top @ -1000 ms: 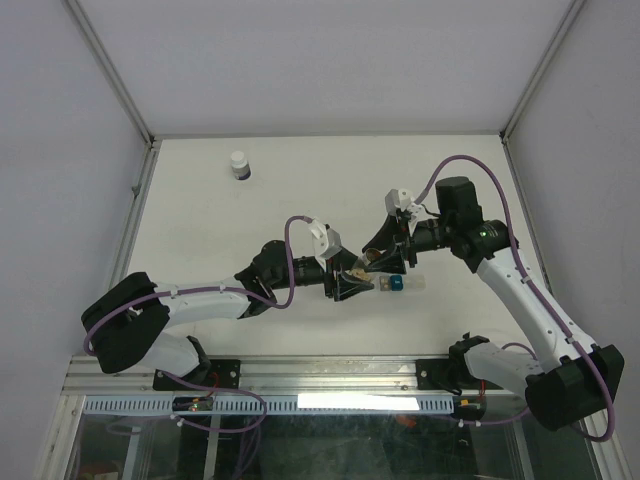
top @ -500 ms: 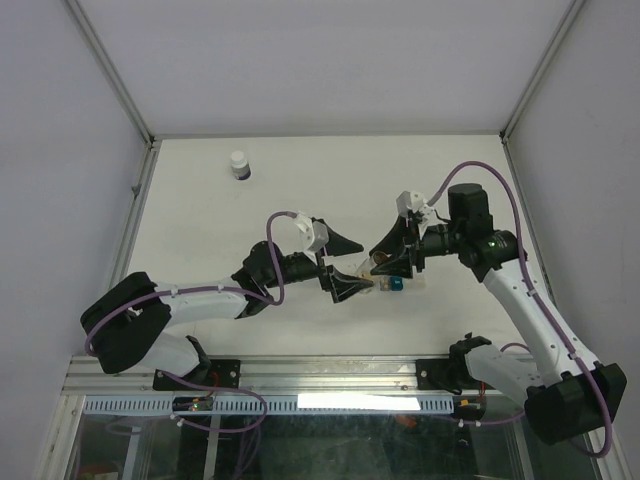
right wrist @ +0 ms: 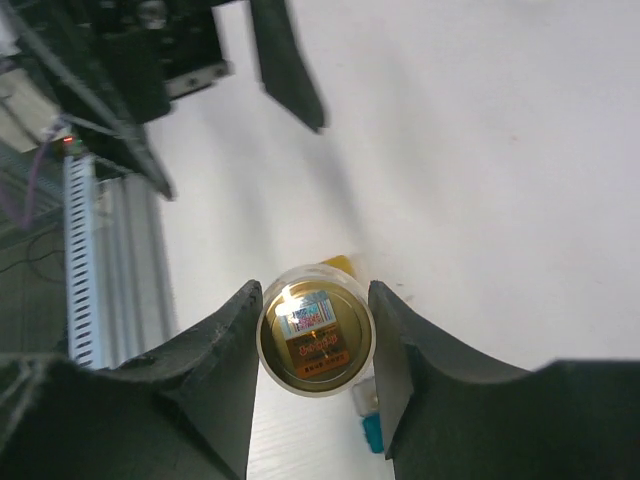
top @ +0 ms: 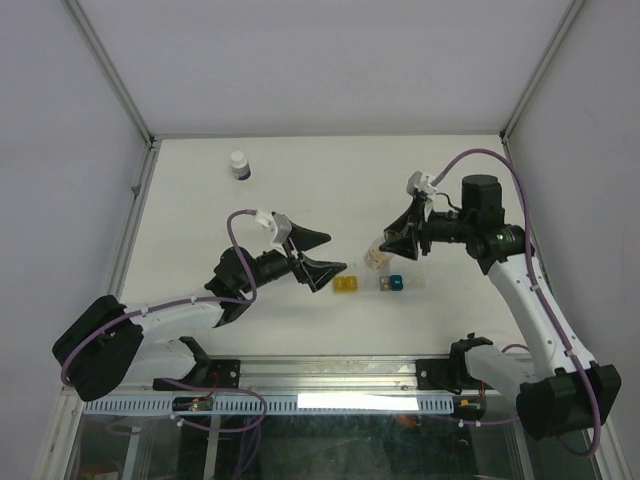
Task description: Sort the pills into containers
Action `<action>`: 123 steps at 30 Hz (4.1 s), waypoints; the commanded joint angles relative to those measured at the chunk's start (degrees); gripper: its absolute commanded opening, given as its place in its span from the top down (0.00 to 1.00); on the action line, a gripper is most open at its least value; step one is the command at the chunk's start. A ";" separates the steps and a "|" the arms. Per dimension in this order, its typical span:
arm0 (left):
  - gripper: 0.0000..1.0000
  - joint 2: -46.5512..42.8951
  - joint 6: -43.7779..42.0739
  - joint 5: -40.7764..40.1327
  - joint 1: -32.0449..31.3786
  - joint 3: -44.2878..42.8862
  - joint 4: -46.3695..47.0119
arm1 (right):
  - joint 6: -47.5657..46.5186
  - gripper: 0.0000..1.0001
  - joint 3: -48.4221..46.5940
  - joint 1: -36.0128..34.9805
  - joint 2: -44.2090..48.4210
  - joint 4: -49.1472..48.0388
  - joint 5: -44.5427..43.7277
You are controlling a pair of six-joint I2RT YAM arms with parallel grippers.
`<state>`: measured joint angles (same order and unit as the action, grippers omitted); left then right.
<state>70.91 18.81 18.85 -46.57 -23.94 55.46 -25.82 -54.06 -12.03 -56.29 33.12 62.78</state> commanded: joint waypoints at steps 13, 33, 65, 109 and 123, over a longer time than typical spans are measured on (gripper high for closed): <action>0.01 -18.36 -1.53 -11.35 3.17 9.71 -15.71 | 9.86 0.93 -28.43 -0.78 -40.11 -20.42 -41.32; 0.08 -21.56 -9.19 1.04 3.08 13.84 -6.44 | 13.13 0.43 -49.36 -1.33 -65.57 -20.80 -47.88; 0.04 16.83 -41.50 0.78 -7.75 -10.79 -23.30 | 0.88 0.49 -7.24 5.56 -27.73 0.72 -18.47; 0.10 24.93 -41.48 5.94 -4.80 -16.13 -25.88 | -1.03 0.58 -7.55 8.89 -35.51 3.52 -12.24; 0.16 27.28 -41.91 5.01 -4.79 -18.16 -28.63 | -0.28 0.60 -7.47 8.88 -36.83 3.30 -12.50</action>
<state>97.25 -22.06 24.10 -51.33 -39.35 25.96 -25.85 -58.94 -3.51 -93.14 36.36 48.86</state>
